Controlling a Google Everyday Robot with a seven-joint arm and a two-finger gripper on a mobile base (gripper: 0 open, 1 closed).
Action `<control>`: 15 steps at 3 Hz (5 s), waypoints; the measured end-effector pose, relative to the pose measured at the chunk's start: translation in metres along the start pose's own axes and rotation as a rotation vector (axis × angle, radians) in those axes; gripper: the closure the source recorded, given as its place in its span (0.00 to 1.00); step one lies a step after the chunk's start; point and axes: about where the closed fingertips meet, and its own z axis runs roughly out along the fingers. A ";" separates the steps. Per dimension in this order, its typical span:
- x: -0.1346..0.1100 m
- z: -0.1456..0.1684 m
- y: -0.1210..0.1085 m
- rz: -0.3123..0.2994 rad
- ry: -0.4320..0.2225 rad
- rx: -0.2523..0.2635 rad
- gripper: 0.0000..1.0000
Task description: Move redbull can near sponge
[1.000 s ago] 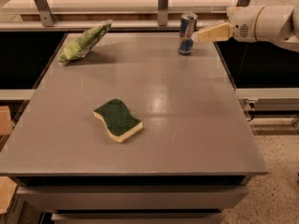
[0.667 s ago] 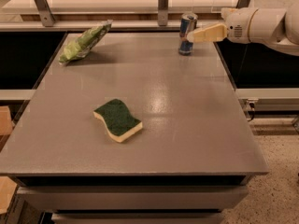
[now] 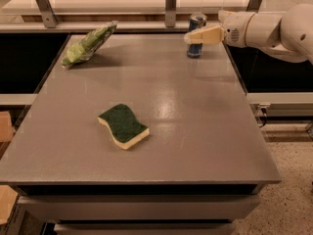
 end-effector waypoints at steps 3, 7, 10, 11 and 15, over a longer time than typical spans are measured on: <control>0.005 0.020 -0.016 0.025 -0.053 0.030 0.00; 0.024 0.033 -0.028 0.049 -0.031 0.043 0.18; 0.020 0.054 -0.038 0.033 -0.042 0.011 0.87; 0.016 0.049 -0.041 0.026 -0.035 0.015 1.00; -0.037 -0.009 -0.003 0.014 -0.069 -0.078 1.00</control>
Offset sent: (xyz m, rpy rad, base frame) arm 0.0266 -0.0061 -0.0067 0.0594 -0.0317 -0.0479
